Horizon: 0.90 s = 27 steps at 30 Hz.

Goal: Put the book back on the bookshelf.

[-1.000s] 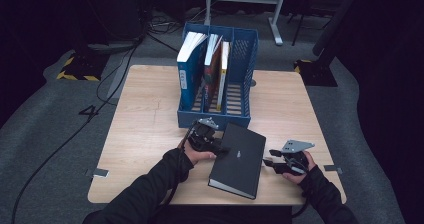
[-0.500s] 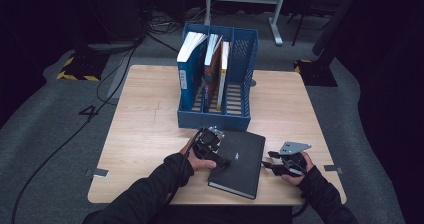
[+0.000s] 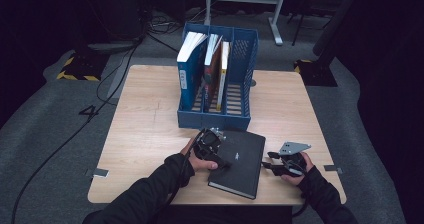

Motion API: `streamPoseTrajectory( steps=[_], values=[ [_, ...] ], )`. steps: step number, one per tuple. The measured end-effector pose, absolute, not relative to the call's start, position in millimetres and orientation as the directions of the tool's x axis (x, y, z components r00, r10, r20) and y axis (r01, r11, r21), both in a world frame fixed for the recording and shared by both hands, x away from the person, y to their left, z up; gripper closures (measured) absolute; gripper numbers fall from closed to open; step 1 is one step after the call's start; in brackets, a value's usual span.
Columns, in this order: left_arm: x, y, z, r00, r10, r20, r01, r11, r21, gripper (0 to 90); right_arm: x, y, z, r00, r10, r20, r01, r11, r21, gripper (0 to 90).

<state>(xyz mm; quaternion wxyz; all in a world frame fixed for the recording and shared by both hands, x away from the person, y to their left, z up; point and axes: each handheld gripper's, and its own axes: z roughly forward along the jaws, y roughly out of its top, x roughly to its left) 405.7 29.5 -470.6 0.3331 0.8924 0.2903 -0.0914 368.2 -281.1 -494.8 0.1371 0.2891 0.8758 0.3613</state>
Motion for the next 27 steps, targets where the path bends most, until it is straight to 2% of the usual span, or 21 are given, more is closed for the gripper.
streamPoseTrajectory(
  steps=[6, 13, 15, 21, 27],
  values=[
    [412.6, 31.0, -471.9, 0.815, 0.454, -0.359, 0.577, -0.588, 0.567, 22.0, 368.9, -282.1, -495.4, -0.795, 0.607, -0.019, 0.414, 0.564, 0.714, 51.7],
    [407.6, 38.8, -460.3, 0.831, 0.441, -0.340, 0.547, -0.535, 0.644, 32.6, 369.7, -283.2, -496.6, -0.797, 0.604, -0.009, 0.413, 0.556, 0.721, 51.6],
    [407.6, 40.8, -457.1, 0.836, 0.426, -0.344, 0.538, -0.518, 0.665, 38.2, 370.1, -283.9, -496.9, -0.797, 0.604, -0.005, 0.414, 0.553, 0.723, 51.7],
    [411.3, 43.5, -457.9, 0.828, 0.401, -0.392, 0.555, -0.486, 0.676, 40.1, 370.2, -284.2, -497.1, -0.797, 0.604, -0.005, 0.413, 0.552, 0.724, 51.6],
    [419.9, 33.5, -465.5, 0.795, 0.356, -0.491, 0.606, -0.462, 0.647, 39.9, 370.3, -282.7, -496.9, -0.796, 0.605, -0.013, 0.409, 0.554, 0.725, 51.5]
  ],
)
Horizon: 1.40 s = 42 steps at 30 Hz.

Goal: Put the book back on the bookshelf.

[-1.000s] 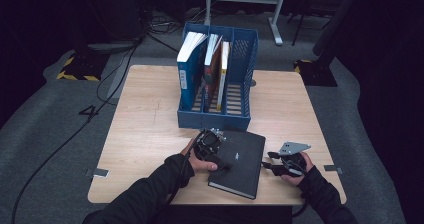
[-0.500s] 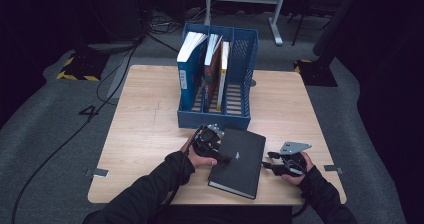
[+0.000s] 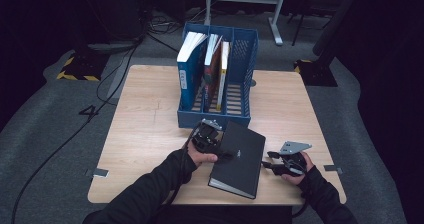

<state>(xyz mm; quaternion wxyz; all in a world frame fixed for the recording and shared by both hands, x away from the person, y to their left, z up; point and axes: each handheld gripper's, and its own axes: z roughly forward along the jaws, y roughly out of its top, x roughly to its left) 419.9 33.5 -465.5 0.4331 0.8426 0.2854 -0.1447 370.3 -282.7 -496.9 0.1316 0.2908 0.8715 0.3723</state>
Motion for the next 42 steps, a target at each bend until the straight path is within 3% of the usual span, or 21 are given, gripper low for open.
streamPoseTrajectory(
  steps=[9, 17, 21, 22, 28, 34, 42],
  values=[
    [416.3, 29.2, -454.7, 0.832, 0.318, -0.455, 0.555, -0.461, 0.693, 47.7, 370.1, -282.5, -497.2, -0.787, 0.617, -0.006, 0.418, 0.540, 0.730, 51.4],
    [401.2, 31.2, -445.9, 0.887, 0.284, -0.364, 0.459, -0.458, 0.761, 49.9, 373.4, -283.2, -497.4, -0.771, 0.636, 0.040, 0.450, 0.499, 0.740, 48.3],
    [389.0, 34.1, -443.6, 0.911, 0.280, -0.304, 0.403, -0.443, 0.801, 49.9, 376.7, -284.3, -498.5, -0.755, 0.653, 0.049, 0.464, 0.480, 0.745, 48.4],
    [381.8, 36.3, -441.6, 0.930, 0.270, -0.251, 0.351, -0.437, 0.828, 49.7, 377.3, -284.3, -497.3, -0.752, 0.657, 0.054, 0.462, 0.466, 0.754, 48.5],
    [361.9, 42.5, -434.3, 0.964, 0.231, -0.130, 0.221, -0.424, 0.879, 49.7, 379.3, -288.7, -490.9, -0.751, 0.656, 0.071, 0.436, 0.412, 0.800, 49.3],
    [350.0, 51.8, -431.1, 0.979, 0.194, -0.056, 0.132, -0.407, 0.904, 49.7, 381.3, -286.0, -484.3, -0.773, 0.629, 0.088, 0.405, 0.381, 0.831, 52.3],
    [343.2, 65.0, -433.9, 0.984, 0.167, -0.056, 0.119, -0.403, 0.907, 50.5, 384.8, -278.9, -477.4, -0.807, 0.569, 0.156, 0.384, 0.305, 0.872, 56.1]
  ],
)
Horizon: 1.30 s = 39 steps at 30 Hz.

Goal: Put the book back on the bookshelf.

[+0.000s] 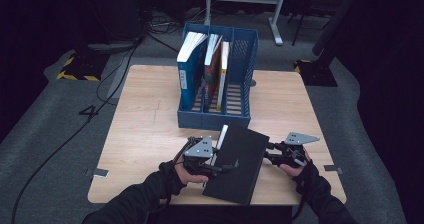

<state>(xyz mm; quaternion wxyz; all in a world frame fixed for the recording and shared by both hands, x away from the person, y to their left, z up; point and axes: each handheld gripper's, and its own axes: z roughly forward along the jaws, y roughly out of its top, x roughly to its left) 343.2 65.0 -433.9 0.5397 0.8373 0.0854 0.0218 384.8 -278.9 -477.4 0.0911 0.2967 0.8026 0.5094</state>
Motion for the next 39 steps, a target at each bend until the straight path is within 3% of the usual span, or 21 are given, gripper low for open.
streamPoseTrajectory(
  steps=[5, 18, 24, 39],
  values=[
    [339.1, 70.4, -434.9, 0.983, 0.170, -0.064, 0.128, -0.404, 0.906, 52.4, 381.4, -269.1, -460.7, -0.817, 0.568, 0.101, 0.331, 0.318, 0.889, 58.3],
    [346.6, 65.2, -427.0, 0.984, 0.166, 0.063, 0.019, -0.453, 0.891, 56.0, 385.4, -268.3, -435.4, -0.820, 0.571, 0.040, 0.251, 0.296, 0.921, 65.6],
    [350.4, 63.6, -429.0, 0.983, 0.167, 0.082, 0.004, -0.460, 0.888, 56.0, 378.6, -274.3, -425.5, -0.819, 0.572, -0.034, 0.184, 0.318, 0.930, 63.3],
    [336.1, 82.0, -434.3, 0.977, 0.191, 0.095, 0.010, -0.484, 0.875, 55.3, 357.2, -269.1, -415.1, -0.841, 0.534, -0.085, 0.123, 0.342, 0.931, 56.1]
  ],
)
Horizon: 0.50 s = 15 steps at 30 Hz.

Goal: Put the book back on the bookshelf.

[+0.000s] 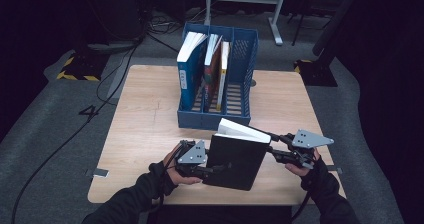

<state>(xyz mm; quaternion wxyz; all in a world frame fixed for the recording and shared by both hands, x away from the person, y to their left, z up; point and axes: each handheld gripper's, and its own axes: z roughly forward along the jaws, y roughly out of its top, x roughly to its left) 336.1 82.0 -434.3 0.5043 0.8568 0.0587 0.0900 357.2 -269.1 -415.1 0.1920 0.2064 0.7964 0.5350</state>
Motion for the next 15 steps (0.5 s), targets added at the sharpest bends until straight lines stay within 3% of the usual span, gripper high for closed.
streamPoseTrajectory(
  steps=[3, 5, 12, 14, 15],
  values=[
    [332.7, 86.0, -435.0, 0.974, 0.198, 0.106, 0.007, -0.499, 0.867, 55.2, 354.3, -268.2, -413.7, -0.842, 0.531, -0.091, 0.119, 0.348, 0.930, 55.8],
    [330.8, 90.4, -435.7, 0.970, 0.221, 0.106, 0.023, -0.512, 0.858, 49.0, 348.8, -267.6, -411.2, -0.846, 0.523, -0.104, 0.107, 0.357, 0.928, 53.6],
    [323.7, 97.6, -438.2, 0.964, 0.242, 0.106, 0.040, -0.531, 0.846, 42.4, 335.3, -264.5, -408.1, -0.865, 0.488, -0.113, 0.094, 0.380, 0.920, 47.1],
    [323.1, 98.1, -439.3, 0.968, 0.234, 0.096, 0.044, -0.530, 0.847, 41.8, 332.9, -263.7, -408.1, -0.863, 0.490, -0.120, 0.095, 0.391, 0.916, 47.2],
    [319.9, 98.3, -439.9, 0.967, 0.234, 0.103, 0.037, -0.530, 0.847, 46.0, 329.6, -262.6, -408.7, -0.867, 0.483, -0.120, 0.096, 0.398, 0.912, 47.6]
  ],
)
